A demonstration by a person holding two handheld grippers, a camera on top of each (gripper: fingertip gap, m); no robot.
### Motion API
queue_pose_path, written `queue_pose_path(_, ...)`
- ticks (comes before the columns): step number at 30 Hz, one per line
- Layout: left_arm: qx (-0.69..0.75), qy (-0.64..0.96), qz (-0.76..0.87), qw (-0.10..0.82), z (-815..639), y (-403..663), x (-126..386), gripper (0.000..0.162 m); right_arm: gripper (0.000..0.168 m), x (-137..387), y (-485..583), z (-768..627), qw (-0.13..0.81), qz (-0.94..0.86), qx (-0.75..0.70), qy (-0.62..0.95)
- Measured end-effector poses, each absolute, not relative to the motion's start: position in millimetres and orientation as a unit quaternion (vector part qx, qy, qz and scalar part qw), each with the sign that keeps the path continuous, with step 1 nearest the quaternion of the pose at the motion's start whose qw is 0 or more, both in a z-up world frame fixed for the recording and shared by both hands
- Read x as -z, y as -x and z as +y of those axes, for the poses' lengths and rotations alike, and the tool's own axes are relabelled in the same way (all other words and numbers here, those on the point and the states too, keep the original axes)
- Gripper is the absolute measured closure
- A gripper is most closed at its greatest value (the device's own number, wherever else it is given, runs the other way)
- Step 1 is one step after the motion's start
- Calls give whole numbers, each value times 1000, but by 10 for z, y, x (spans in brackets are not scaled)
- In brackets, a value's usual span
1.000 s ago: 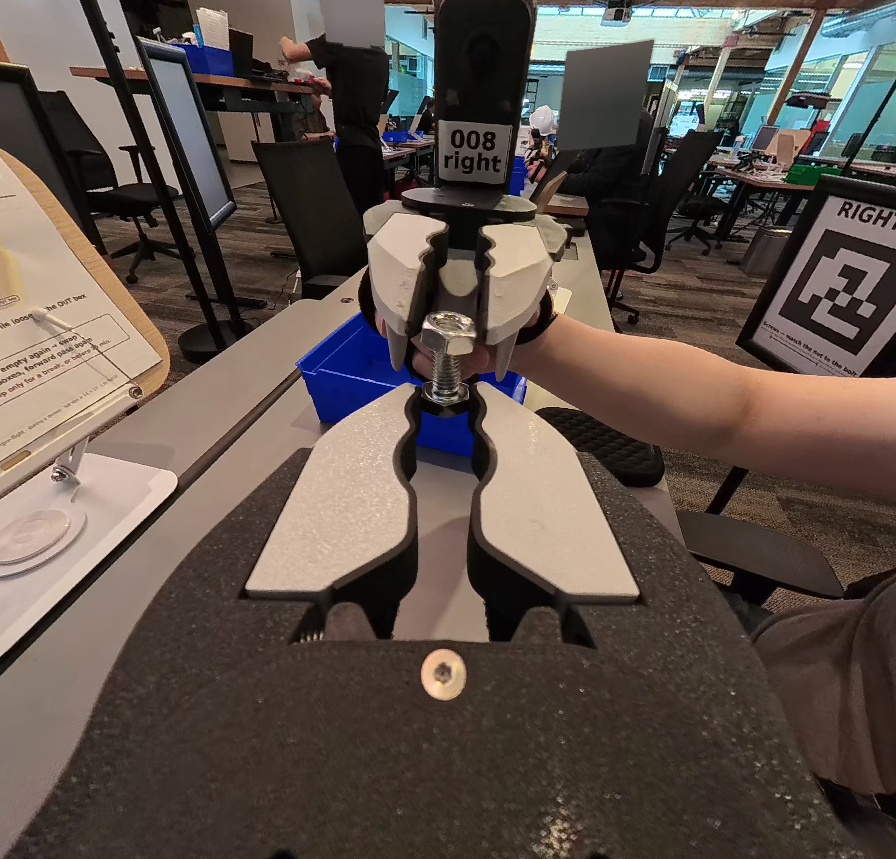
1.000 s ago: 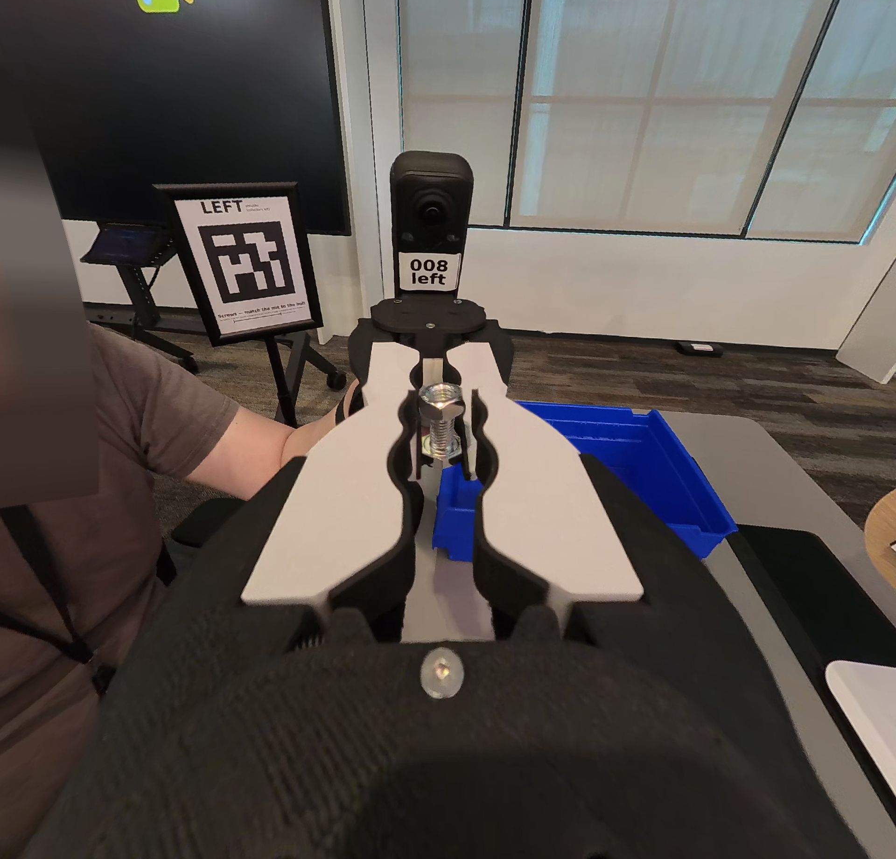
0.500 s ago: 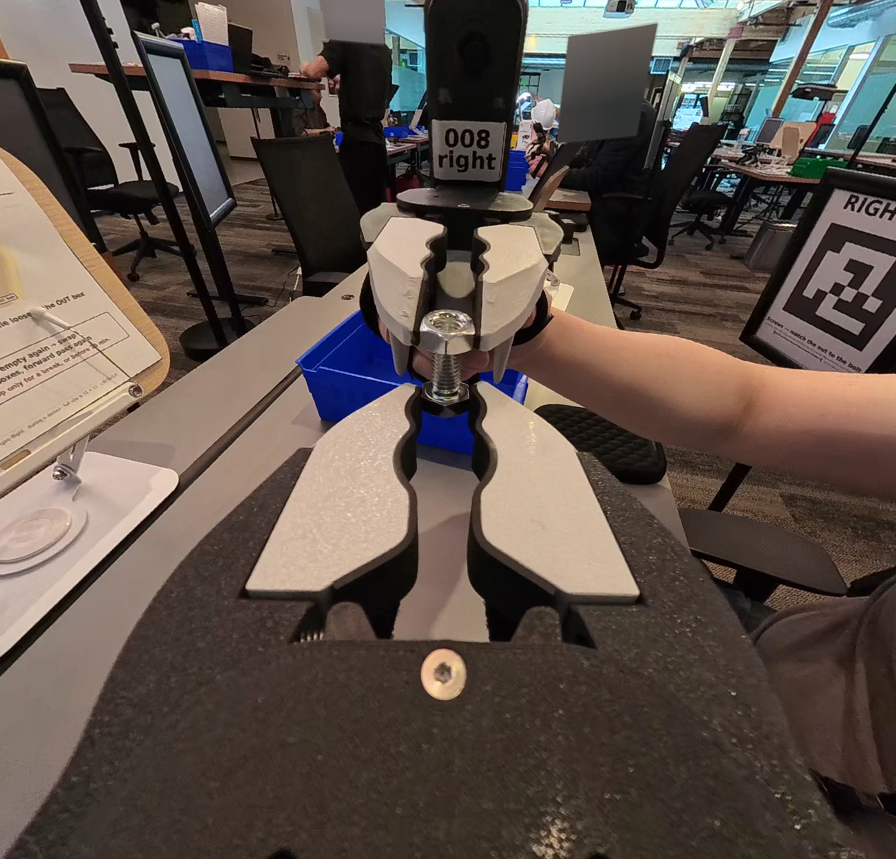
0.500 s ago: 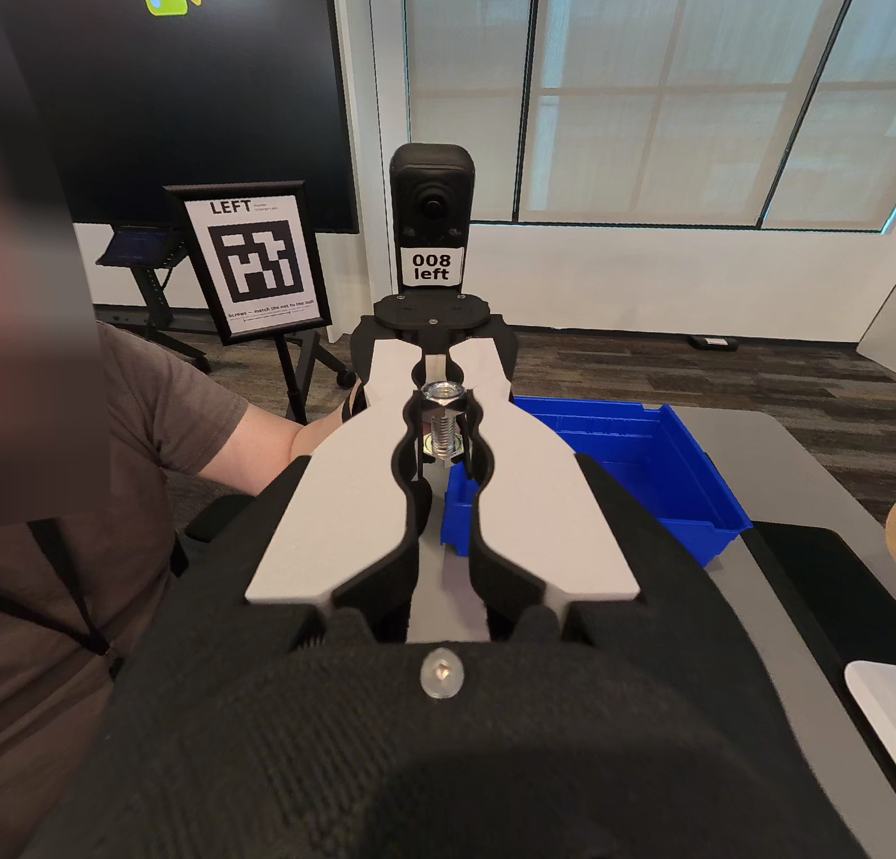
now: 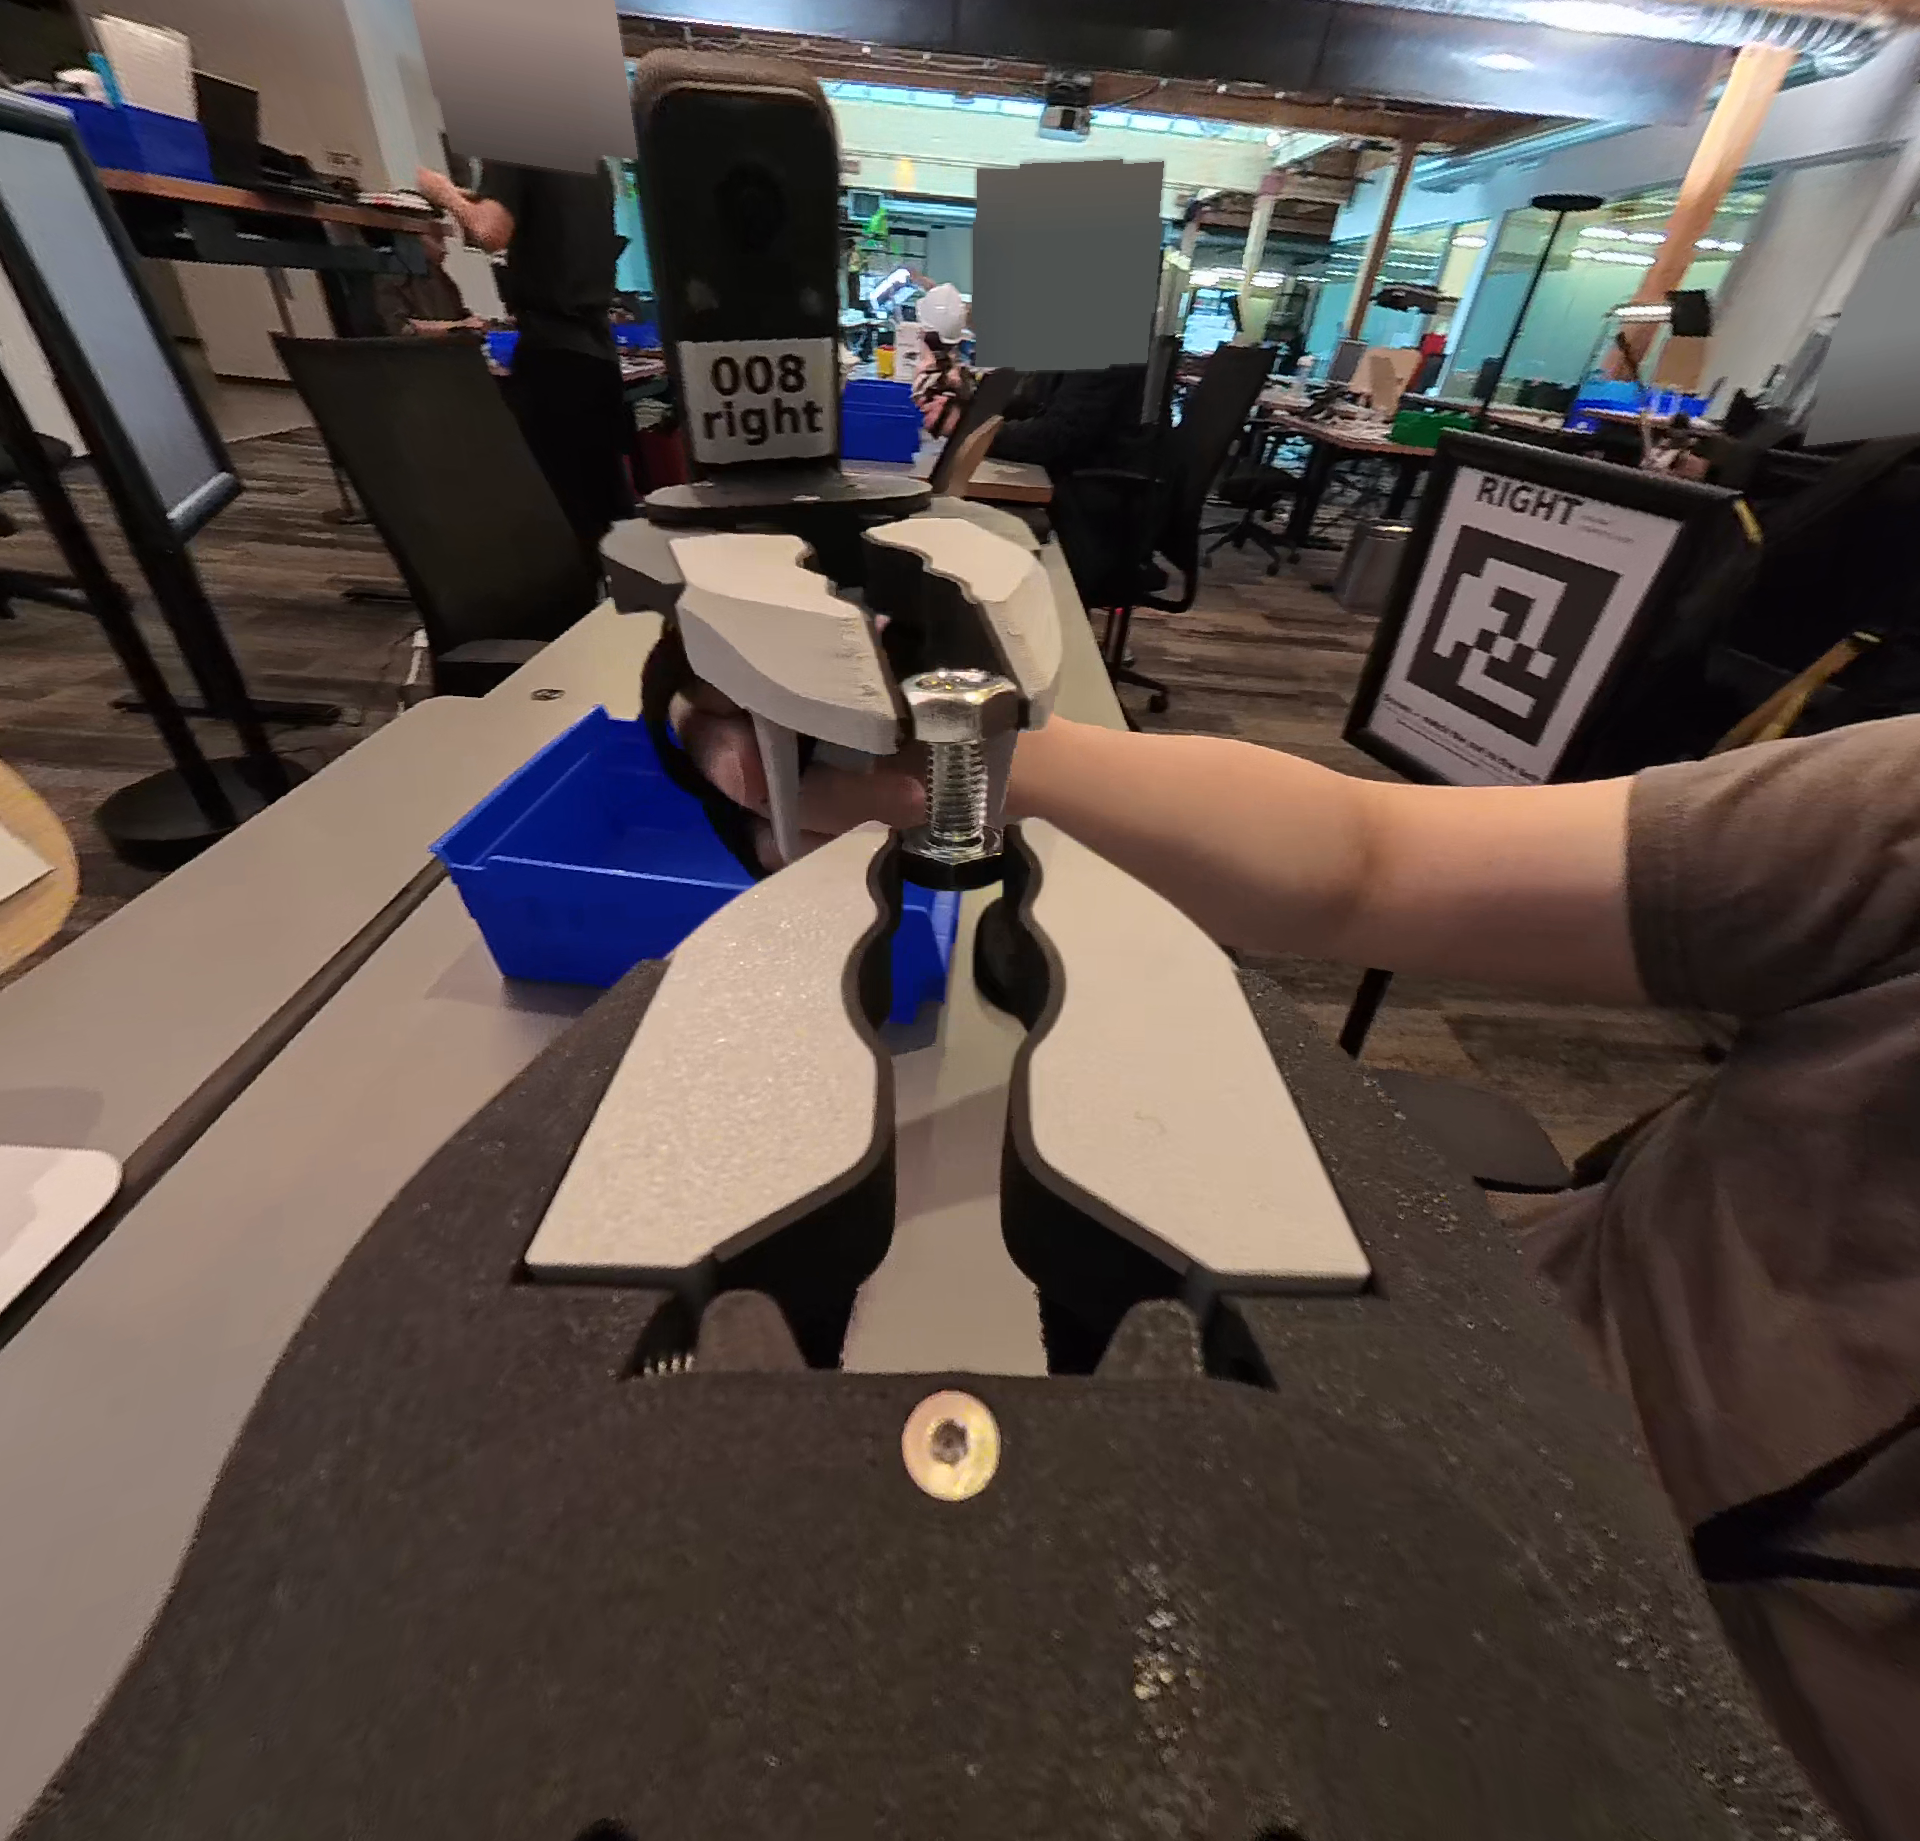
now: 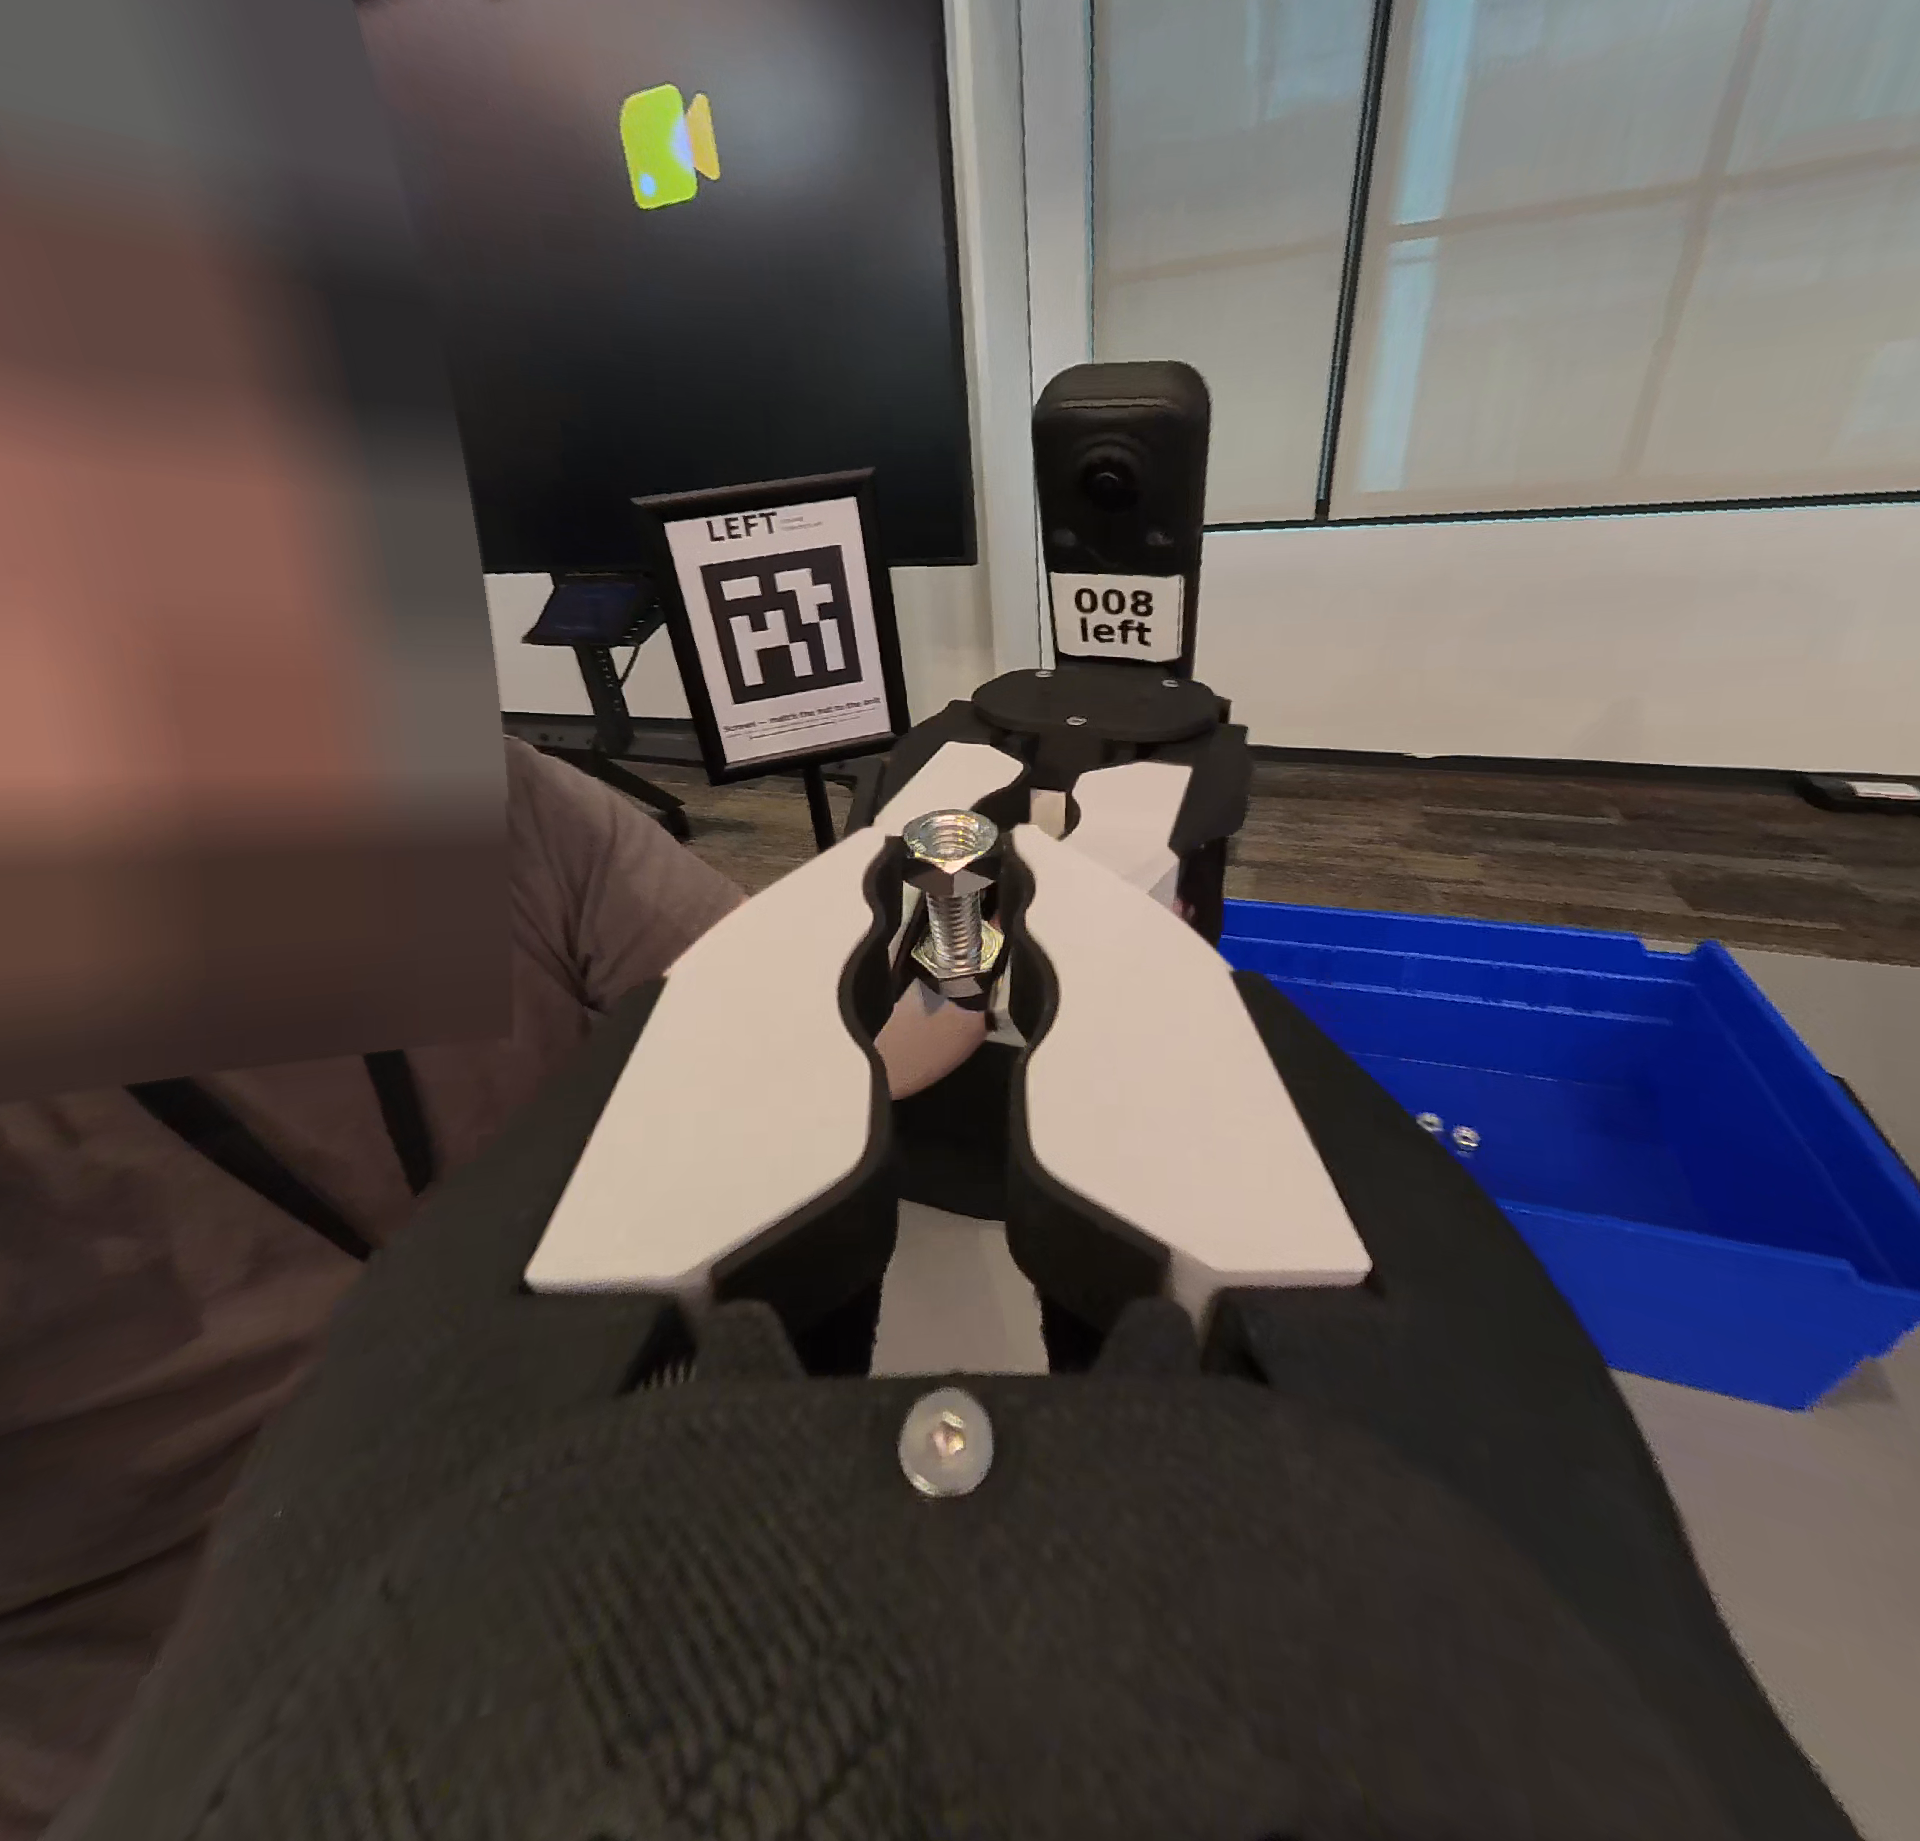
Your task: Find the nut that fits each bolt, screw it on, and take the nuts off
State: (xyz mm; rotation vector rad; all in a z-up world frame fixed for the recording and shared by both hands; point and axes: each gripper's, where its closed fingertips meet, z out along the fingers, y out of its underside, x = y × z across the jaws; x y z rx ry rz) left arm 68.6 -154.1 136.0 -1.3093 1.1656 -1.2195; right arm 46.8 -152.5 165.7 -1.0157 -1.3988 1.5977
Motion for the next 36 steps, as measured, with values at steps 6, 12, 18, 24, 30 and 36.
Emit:
queue_pose_path(6,471,550,466,507,-1433,-664,-1350,144,150,-1648,-441,-1436,405,-534,-604,431)
queue_pose_path(12,424,584,437,537,-1231,-613,-1306,145,150,-1603,-396,-1242,437,-491,-566,497)
queue_pose_path(18,375,617,399,566,-1025,-551,-1263,144,150,-1553,-356,-1031,487,-422,-510,570)
queue_pose_path(24,334,633,375,589,-907,-517,-1235,144,150,-1526,-337,-915,539,-369,-444,614)
queue_pose_path(30,300,640,360,609,-842,-497,-1231,144,150,-1521,-332,-855,567,-316,-411,639)
queue_pose_path(36,323,637,361,600,-864,-498,-1238,144,150,-1531,-322,-869,568,-315,-412,639)
